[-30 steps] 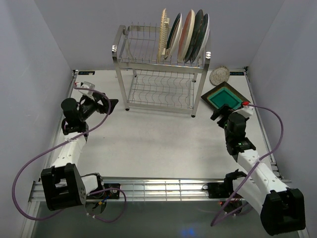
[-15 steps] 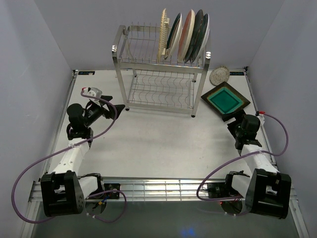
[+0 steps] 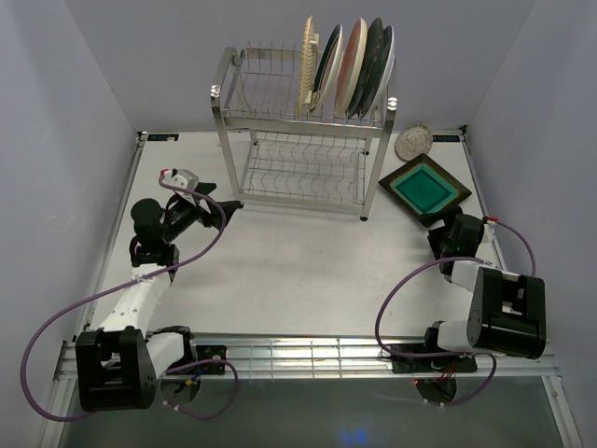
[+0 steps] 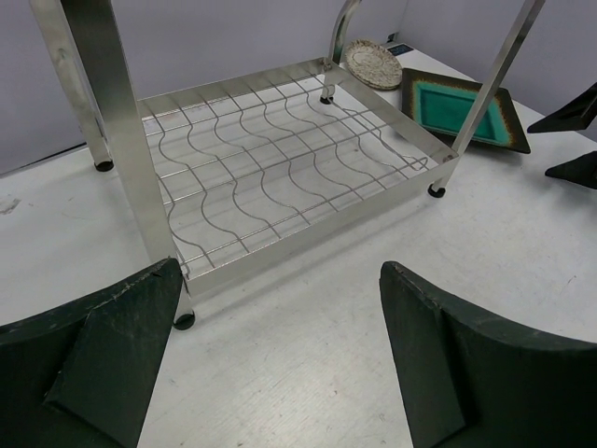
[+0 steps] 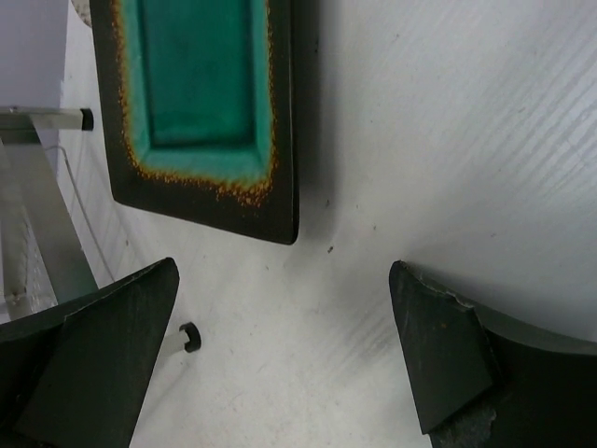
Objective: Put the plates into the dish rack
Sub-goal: Pick up the plate at the center of the board.
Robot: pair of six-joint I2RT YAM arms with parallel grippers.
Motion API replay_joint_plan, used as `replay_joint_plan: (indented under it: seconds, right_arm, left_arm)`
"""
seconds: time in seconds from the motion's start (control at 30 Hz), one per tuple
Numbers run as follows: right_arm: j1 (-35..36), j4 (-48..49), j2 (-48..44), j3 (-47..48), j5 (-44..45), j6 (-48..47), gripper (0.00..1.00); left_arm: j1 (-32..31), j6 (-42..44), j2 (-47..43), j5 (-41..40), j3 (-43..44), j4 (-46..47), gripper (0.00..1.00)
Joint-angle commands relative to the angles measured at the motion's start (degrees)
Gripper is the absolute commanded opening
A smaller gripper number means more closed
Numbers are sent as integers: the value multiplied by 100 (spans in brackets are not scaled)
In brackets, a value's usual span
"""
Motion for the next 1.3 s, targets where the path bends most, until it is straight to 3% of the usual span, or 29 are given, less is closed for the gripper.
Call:
replay_joint_plan:
  seconds: [0.0, 0.3, 0.4, 0.57, 0.7, 0.8, 0.93, 1.07, 1.27]
  right_arm:
    - [-29, 891, 330, 52, 475, 343, 100]
    - [-108, 1244, 1595, 667, 257, 562, 91]
    - [-108, 1411, 1895, 764, 161, 668, 84]
    - [-99, 1561, 2098, 790, 125, 703, 77]
    - [-108, 1570, 2142, 773, 29, 747, 67]
    - [-99, 1500, 2064, 747, 29, 756, 56]
    - [-99, 1263, 1862, 659, 99, 730, 8]
    - [-108, 1069, 1388, 378, 257, 721, 8]
    - [-90, 70, 97, 105, 556, 607, 8]
  left_arm:
    - [-35, 68, -184, -22, -97, 127, 98]
    - [-61, 77, -368, -13, -185, 135, 98]
    - [-61, 77, -447, -39, -211, 136, 98]
    - [-79, 77, -483, -22, -228, 136, 98]
    - [-96, 86, -483, -13, -228, 136, 98]
    - [-114, 95, -500, -22, -228, 136, 98]
    - [-132, 104, -509, 31, -237, 136, 98]
    - [-158, 121, -614, 224, -272, 136, 98]
    - [-755, 481, -650, 487, -343, 136, 98]
